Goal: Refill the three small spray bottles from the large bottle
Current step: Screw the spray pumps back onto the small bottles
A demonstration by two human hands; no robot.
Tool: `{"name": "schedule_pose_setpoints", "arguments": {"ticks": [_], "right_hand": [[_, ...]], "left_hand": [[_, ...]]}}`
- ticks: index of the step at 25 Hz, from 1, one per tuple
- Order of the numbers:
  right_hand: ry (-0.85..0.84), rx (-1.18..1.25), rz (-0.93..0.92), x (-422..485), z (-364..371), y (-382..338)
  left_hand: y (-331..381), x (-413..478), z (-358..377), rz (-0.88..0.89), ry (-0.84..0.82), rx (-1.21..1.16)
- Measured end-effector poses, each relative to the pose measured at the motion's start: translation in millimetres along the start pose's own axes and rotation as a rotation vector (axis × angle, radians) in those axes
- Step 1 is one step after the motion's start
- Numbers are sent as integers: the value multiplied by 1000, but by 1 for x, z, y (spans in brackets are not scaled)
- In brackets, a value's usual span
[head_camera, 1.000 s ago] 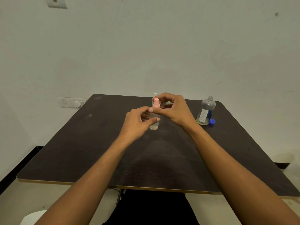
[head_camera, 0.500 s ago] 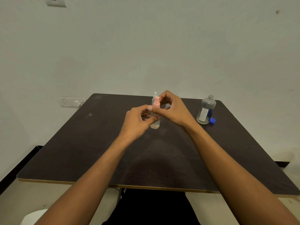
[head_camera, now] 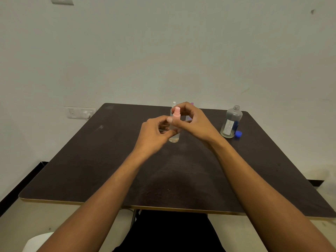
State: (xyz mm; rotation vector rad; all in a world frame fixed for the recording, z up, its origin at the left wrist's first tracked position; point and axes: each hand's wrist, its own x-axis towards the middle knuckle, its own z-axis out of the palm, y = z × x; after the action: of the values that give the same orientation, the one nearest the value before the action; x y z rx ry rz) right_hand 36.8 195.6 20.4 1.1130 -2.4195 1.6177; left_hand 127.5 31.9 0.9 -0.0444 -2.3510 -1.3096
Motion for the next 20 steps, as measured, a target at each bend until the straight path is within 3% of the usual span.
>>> {"name": "schedule_pose_setpoints", "arguments": {"ticks": [3,8,13,20], "right_hand": [[-95,44,4,-1,-8,0],[101,-1,-11,2,2,-1],[-117,11,1,0,-7,0],[103,-1,-25,3,15,1]], "left_hand": [[-1,2,-3,-2,15,19],[1,1,-2,0,-3,10],[-5,1,-6,-6,20,17],[-12,0,-10,4,47,23]]}}
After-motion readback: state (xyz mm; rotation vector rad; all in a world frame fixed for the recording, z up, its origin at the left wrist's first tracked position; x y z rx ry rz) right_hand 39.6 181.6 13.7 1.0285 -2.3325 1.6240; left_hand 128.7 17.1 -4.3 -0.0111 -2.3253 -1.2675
